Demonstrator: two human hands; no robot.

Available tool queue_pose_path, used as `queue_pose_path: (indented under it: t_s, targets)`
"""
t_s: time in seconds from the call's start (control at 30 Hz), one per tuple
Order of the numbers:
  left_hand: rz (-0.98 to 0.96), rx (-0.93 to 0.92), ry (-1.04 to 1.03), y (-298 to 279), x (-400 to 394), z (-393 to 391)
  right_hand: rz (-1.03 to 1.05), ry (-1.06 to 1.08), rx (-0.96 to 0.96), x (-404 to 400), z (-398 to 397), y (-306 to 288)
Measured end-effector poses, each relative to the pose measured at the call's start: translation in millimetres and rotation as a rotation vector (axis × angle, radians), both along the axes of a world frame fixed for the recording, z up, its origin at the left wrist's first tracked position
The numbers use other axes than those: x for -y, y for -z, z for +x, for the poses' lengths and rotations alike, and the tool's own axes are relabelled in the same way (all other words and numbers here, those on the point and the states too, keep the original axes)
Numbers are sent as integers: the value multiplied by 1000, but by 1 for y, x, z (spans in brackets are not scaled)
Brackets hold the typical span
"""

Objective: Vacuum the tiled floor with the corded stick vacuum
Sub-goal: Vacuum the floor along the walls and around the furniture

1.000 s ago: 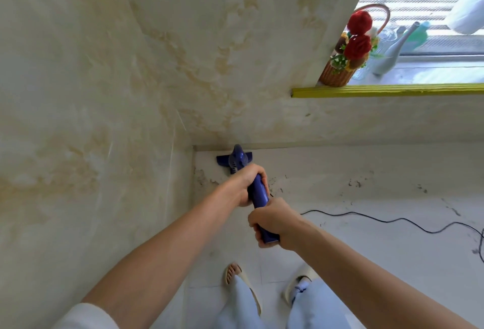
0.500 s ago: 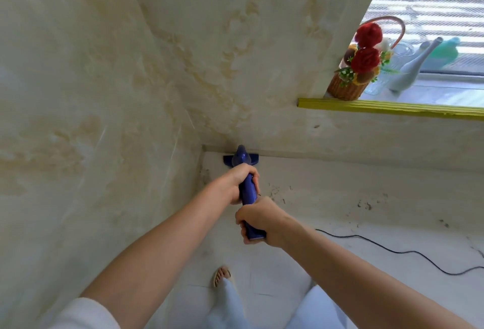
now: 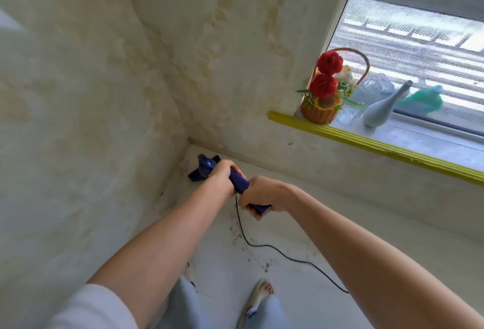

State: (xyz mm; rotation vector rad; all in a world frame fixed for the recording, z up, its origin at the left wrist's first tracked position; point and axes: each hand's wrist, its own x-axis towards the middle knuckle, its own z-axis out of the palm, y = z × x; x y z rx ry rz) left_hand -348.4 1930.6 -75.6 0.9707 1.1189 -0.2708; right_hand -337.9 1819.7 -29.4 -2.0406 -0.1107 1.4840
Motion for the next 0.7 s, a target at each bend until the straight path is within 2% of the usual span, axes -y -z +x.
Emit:
queue_pose_path:
  t_s: [0.1,0.2,0.33,0.4,0.57,0.7]
  targets:
    - [61,-19,-16,4,6,11,-4,-79,-12,5,15,3]
    - [-34,-48,-129,14,10,27,-50,-196,37,7,39,5]
    - [-101,-22,-205,24,10,54,-197,-322,206,0,67,13]
    - [-155,-12,-236,28,7,65,-304,-356,334,-8,73,15]
    - [-266,56,-287,20,-12,105,-505,-414,842,-35,96,10]
    - [-294,115,-276,16,-26,130,-568,-478,1056,-48,111,15]
